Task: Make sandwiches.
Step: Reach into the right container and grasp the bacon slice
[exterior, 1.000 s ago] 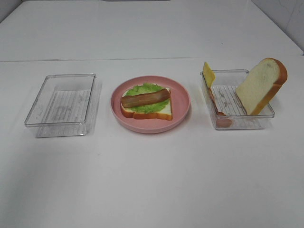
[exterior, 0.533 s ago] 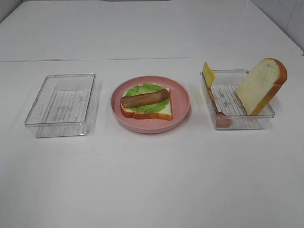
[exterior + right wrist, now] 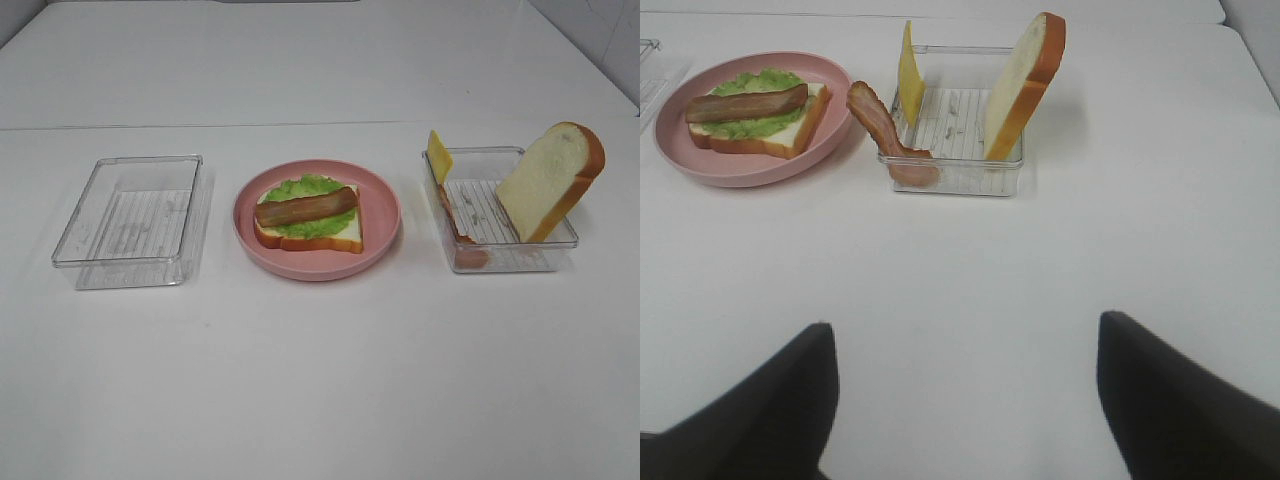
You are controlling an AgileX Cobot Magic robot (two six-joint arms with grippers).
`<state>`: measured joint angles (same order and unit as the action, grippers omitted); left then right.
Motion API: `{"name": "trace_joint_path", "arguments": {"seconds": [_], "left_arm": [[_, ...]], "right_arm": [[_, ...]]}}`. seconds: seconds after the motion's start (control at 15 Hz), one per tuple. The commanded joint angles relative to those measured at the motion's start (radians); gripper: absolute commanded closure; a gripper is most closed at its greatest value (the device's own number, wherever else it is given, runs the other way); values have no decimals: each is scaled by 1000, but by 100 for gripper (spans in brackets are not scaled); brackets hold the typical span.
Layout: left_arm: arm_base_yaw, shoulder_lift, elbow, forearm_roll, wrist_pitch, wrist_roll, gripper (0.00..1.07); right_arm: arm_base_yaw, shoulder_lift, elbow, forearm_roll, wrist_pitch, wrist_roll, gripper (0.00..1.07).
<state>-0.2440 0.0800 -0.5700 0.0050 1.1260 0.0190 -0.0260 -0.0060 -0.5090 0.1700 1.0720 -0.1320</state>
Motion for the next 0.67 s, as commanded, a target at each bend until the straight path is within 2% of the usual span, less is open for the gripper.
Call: {"name": "trace_joint_path", "arguments": {"seconds": [0.07,0.13,0.4,0.53,0.6,0.67], "left_arm": [[-2,-51,46,-63,-53,30,14],[-2,-54,70,-76,-80,46,14],[-2,-54,71,-78,-80,45,14],[-2,-54,71,-78,-80,45,14],[-2,-78,71,-78,-80,45,14],[-2,-95,71,-78,-80,45,14]], "right_arm": [[-8,-13,2,-2,-11,-6,38],[-8,-13,2,-2,-12,-6,38],[-8,27,-12,-2,-49,38,38],[-8,109,-23,0,-141,50,38],[-8,228,-23,1,-242,50,38],[-8,267,-23,5,-265,50,38]]}}
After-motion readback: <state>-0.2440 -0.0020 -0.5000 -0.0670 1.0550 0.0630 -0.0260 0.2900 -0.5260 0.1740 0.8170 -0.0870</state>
